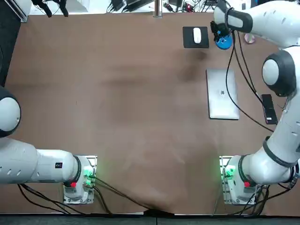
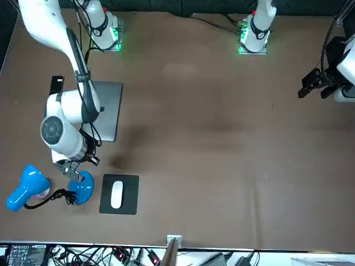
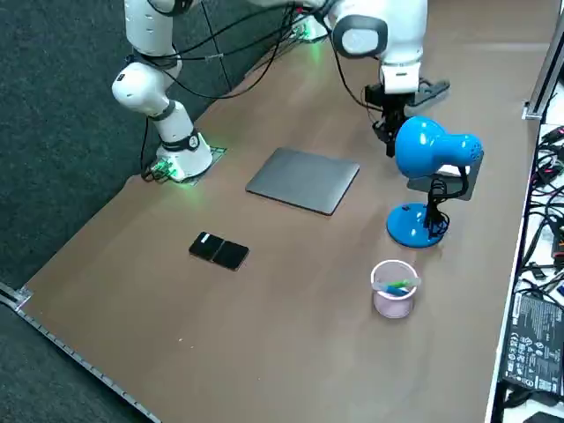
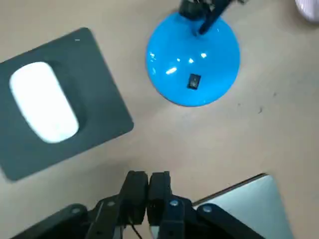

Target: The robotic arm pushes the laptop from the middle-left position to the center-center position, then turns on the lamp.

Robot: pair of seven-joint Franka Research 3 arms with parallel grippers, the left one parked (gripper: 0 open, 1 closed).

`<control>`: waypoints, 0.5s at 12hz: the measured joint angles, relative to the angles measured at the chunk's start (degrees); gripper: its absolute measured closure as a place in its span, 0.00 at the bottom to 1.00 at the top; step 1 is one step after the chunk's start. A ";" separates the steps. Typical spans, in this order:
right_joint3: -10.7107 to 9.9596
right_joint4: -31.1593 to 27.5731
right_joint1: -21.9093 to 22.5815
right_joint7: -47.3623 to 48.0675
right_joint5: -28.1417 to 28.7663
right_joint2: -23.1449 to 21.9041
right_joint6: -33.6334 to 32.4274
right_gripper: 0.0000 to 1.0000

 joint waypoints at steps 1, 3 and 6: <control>0.00 0.02 -0.08 -3.34 0.49 -1.47 -1.18 0.90; -0.01 0.07 -0.28 -8.92 0.82 -4.81 -4.10 0.90; -0.04 0.06 -1.53 -16.18 0.98 -9.77 -7.76 0.90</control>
